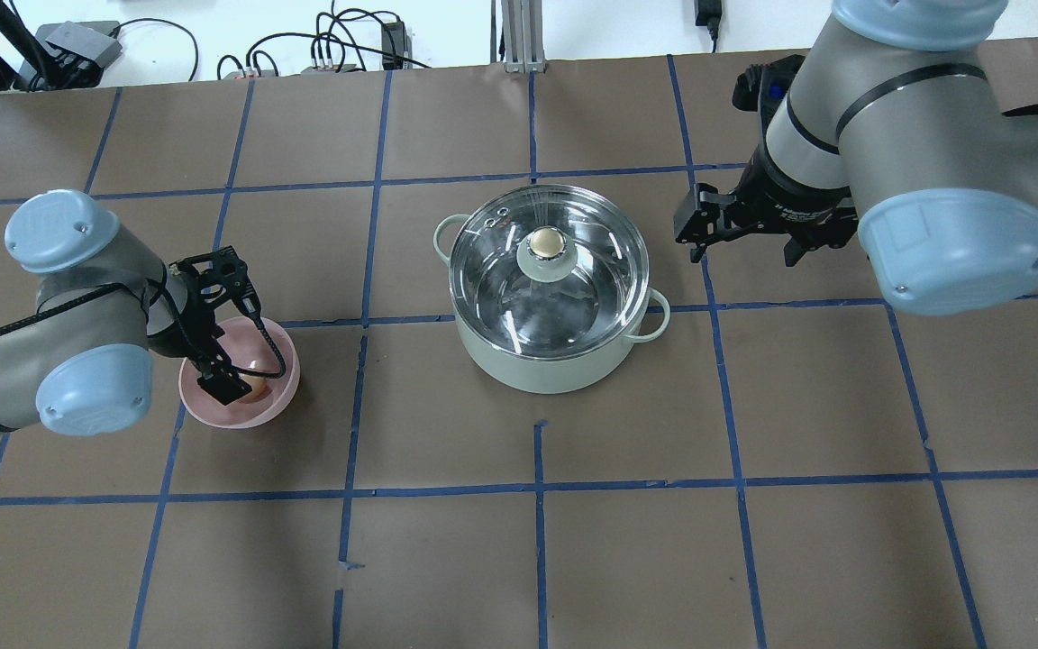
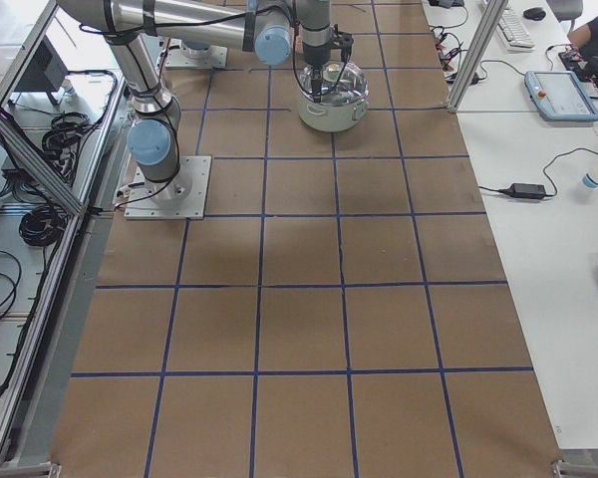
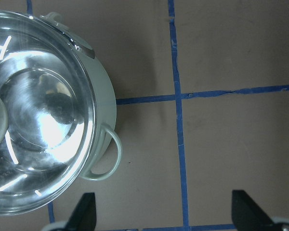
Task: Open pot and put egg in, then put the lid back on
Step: 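Close the left gripper on the egg inside the pink bowl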
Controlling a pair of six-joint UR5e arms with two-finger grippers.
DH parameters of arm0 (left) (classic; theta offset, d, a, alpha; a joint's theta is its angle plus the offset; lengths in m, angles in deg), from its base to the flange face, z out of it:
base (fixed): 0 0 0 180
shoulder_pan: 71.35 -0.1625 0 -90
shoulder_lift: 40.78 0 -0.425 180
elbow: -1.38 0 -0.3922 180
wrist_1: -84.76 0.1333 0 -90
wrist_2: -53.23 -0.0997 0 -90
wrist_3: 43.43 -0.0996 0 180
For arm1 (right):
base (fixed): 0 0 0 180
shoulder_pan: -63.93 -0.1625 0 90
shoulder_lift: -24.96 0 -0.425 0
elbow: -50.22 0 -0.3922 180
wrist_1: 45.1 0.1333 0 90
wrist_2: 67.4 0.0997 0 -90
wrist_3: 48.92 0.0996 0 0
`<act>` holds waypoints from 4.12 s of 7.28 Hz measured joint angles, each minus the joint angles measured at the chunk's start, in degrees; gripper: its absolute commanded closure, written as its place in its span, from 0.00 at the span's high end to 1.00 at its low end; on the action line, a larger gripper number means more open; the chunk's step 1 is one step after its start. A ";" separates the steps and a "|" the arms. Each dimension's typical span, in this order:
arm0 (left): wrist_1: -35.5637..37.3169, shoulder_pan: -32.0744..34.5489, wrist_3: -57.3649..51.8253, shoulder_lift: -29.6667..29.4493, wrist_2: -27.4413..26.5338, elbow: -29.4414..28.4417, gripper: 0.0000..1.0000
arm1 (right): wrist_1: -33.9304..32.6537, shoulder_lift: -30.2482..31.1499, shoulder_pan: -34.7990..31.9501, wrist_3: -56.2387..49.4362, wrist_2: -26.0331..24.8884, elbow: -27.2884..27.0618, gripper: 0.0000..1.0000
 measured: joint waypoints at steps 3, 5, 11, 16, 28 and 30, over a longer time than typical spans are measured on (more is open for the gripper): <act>1.56 0.04 -5.18 -1.53 0.11 0.09 0.99 | 0.01 0.28 -0.10 0.06 -0.13 -0.96 1.00; 1.64 0.00 -6.20 -1.64 0.19 0.10 0.99 | -0.86 0.14 -0.21 0.20 -0.12 -1.68 1.00; 1.65 0.02 -6.37 -3.14 1.28 1.11 0.99 | -1.55 -0.10 -1.68 -3.05 -2.02 -3.13 1.00; 1.51 0.04 -6.05 -4.93 1.59 1.06 1.00 | -3.24 -1.17 -2.54 -3.68 -3.23 -3.13 1.00; 1.12 -0.16 -5.92 -5.76 0.80 -1.29 0.95 | -3.63 -1.45 -2.50 -3.18 -3.32 -2.51 1.00; 1.10 -0.17 -5.90 -5.98 0.80 -1.10 0.95 | -4.98 -1.59 -2.47 -2.98 -3.04 -2.45 1.00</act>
